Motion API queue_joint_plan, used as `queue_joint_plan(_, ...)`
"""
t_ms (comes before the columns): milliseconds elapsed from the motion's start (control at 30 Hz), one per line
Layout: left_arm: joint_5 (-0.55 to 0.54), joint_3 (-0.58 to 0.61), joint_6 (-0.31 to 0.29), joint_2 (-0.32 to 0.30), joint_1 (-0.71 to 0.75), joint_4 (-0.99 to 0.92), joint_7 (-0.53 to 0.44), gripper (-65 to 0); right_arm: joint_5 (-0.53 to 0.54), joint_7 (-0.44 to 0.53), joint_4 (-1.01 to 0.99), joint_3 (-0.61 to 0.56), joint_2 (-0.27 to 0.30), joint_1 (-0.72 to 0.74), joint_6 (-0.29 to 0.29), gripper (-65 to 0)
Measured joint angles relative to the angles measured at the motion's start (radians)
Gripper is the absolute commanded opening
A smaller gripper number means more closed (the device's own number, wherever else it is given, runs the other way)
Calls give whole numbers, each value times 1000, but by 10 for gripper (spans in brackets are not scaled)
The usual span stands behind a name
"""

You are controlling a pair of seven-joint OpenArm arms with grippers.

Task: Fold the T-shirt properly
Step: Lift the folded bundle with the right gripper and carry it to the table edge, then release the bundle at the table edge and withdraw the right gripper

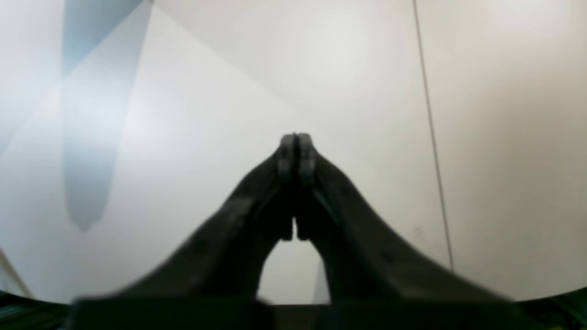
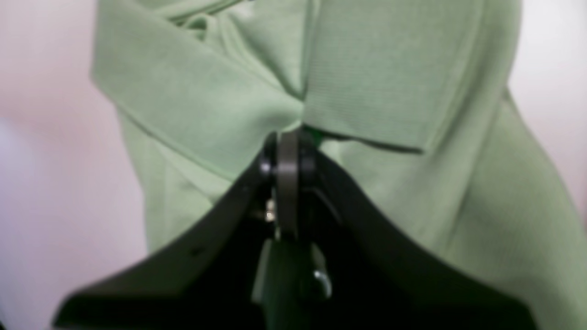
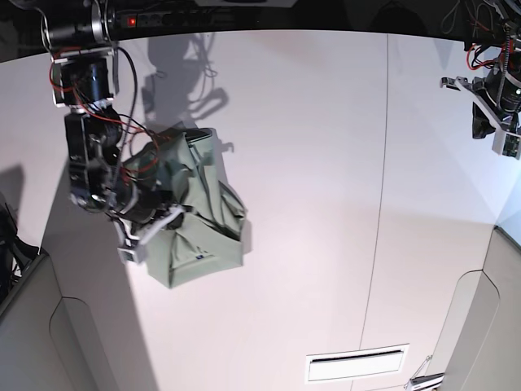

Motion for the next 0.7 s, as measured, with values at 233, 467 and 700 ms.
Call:
queue_joint_plan(233, -2, 0, 0, 0, 0, 0, 0, -650, 60, 12, 74, 220, 35, -138, 58, -650)
queue_joint_plan(467, -1, 0, 0, 0, 0, 0, 0, -650, -32, -51, 253, 362, 77, -269, 32, -650)
queue_joint_plan(700, -25, 0, 0, 0, 0, 0, 0, -650, -125, -153, 390, 386, 77, -282, -51, -650)
